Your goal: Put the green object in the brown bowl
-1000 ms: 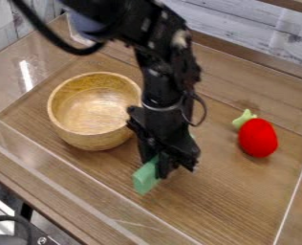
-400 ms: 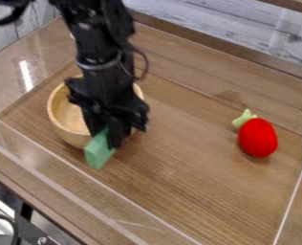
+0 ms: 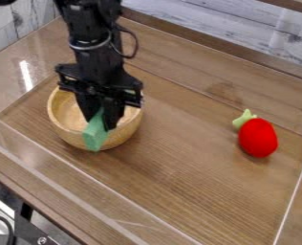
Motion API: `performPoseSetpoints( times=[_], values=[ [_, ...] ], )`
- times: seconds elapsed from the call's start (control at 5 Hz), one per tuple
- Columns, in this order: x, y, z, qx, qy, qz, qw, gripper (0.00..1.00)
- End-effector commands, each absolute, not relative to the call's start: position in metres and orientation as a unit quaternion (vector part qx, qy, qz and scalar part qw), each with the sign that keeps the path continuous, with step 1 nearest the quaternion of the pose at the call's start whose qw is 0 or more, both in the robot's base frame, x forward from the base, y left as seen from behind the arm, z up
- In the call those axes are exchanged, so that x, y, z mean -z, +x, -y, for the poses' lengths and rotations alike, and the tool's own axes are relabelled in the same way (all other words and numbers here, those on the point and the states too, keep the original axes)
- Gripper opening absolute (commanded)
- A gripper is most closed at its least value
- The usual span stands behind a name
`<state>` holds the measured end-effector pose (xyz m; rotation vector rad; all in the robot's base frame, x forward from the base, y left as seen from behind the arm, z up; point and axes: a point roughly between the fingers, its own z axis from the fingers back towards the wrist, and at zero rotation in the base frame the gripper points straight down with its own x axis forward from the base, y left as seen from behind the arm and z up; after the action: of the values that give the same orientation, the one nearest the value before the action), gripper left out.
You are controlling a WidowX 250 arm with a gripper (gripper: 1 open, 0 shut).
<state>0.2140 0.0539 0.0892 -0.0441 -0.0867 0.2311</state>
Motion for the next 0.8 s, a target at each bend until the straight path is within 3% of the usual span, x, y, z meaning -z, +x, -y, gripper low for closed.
performPoseSetpoints(
  times=[0.0,0.2,0.4,0.6],
  values=[
    [-0.084,0.229,-0.073,-0.115,-0.018,0.061,0.991,0.0],
    [-0.07,0.236,-0.086,-0.112,-0.018,0.06,0.992,0.0],
    [-0.068,0.232,-0.086,-0.13,-0.019,0.054,0.99,1.0],
    [-0.067,0.227,-0.084,-0.15,-0.019,0.048,0.987,1.0]
  ],
)
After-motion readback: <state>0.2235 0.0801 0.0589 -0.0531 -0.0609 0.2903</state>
